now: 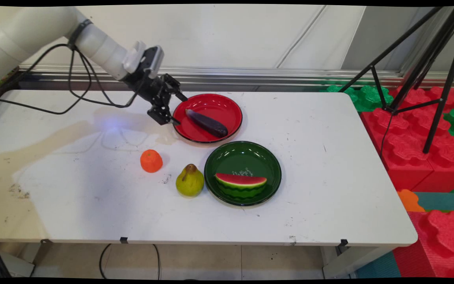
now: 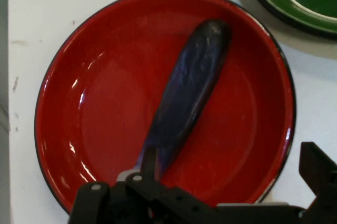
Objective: Pick up the eggplant from the red plate
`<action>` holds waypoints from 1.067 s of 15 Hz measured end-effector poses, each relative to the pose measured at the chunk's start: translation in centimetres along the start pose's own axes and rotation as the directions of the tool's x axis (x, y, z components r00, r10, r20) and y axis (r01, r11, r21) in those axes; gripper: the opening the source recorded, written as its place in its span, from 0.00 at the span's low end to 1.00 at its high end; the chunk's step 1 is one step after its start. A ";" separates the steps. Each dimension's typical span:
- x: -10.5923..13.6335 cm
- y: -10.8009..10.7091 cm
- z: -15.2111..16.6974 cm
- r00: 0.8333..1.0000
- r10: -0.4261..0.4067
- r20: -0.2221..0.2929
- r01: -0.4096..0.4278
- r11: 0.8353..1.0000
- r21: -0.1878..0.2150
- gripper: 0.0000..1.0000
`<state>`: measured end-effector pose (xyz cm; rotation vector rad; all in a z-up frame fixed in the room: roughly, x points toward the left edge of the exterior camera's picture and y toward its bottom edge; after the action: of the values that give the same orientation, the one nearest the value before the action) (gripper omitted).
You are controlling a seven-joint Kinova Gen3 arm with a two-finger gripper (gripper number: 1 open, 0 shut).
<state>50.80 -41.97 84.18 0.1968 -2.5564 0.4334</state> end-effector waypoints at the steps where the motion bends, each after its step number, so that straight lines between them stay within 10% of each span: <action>1: 0.0 -0.3 0.7 1.000 0.017 0.008 -0.017 1.000 -0.005 1.00; 16: 0.8 -4.1 7.3 0.990 0.135 0.031 -0.133 0.989 -0.067 1.00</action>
<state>47.51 -48.38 79.85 0.0090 -2.6239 0.3995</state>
